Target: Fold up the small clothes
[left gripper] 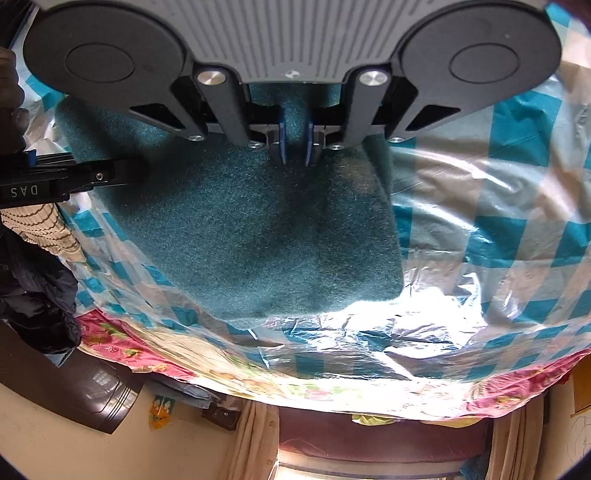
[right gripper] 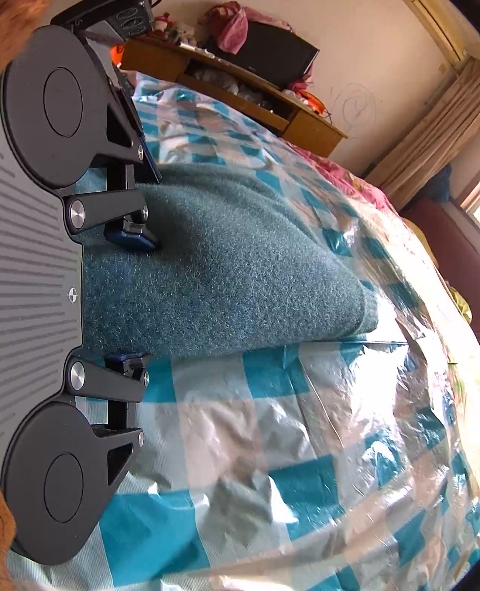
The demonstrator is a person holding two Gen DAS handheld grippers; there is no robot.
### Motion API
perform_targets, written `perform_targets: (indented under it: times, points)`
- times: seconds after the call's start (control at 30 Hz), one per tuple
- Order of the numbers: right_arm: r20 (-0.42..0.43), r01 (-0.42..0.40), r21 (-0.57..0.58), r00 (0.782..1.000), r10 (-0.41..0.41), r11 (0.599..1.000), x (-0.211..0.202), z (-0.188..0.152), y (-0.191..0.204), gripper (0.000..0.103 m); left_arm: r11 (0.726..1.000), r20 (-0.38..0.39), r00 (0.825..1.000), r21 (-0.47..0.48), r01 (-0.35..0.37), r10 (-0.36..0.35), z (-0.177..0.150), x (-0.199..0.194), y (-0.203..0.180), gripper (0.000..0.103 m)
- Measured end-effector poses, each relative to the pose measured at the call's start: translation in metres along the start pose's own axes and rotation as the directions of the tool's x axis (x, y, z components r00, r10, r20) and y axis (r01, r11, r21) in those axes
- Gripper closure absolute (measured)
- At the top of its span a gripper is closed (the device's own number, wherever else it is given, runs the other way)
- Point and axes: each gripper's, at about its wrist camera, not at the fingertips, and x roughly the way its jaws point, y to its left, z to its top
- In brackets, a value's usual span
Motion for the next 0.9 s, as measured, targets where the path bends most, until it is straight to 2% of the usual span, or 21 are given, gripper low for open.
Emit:
perform_targets:
  times: [0.17,0.27,0.37,0.47,0.53,0.63,0.7,0.8,0.9]
  points:
    - [0.093,0.071,-0.086,0.994,-0.063,0.994,-0.016,-0.015,0.016,0.05,0.999,0.013,0.999,-0.003,-0.039,0.039,0.009,-0.022,0.002,0.089]
    - [0.173,0.141,-0.138,0.978,-0.116,0.98,-0.029,-0.024,0.025,0.05,0.997,0.043,0.996,0.004,-0.073,0.072,0.015,-0.029,0.0,0.088]
    - [0.244,0.163,-0.2,0.963,-0.112,0.966,-0.047,-0.035,0.036,0.05,0.998,0.032,0.998,0.0,-0.06,0.06,0.011,-0.034,-0.01,0.087]
    - [0.256,0.184,-0.283,0.96,-0.111,0.941,-0.046,-0.049,0.051,0.051,0.997,0.023,0.998,0.038,-0.067,0.066,-0.007,-0.039,-0.025,0.084]
    - [0.252,0.209,-0.33,0.959,-0.127,0.92,-0.038,-0.06,0.054,0.05,0.993,-0.037,0.995,0.068,-0.091,0.094,-0.02,-0.031,-0.032,0.082]
    - [0.229,0.228,-0.333,0.961,-0.156,0.915,-0.025,-0.07,0.049,0.05,0.987,-0.081,0.987,0.103,-0.127,0.136,-0.034,-0.016,-0.035,0.08]
    - [0.232,0.238,-0.355,0.959,-0.161,0.904,-0.026,-0.075,0.049,0.05,0.987,-0.101,0.984,0.079,-0.141,0.149,-0.031,-0.013,-0.037,0.08]
    - [0.255,0.199,-0.334,0.96,-0.115,0.921,-0.04,-0.077,0.046,0.05,0.986,-0.117,0.979,0.035,-0.161,0.164,-0.023,-0.018,-0.039,0.08]
    - [0.267,0.165,-0.302,0.96,-0.083,0.939,-0.05,-0.078,0.041,0.05,0.984,-0.094,0.98,0.031,-0.175,0.177,-0.024,-0.029,-0.048,0.08]
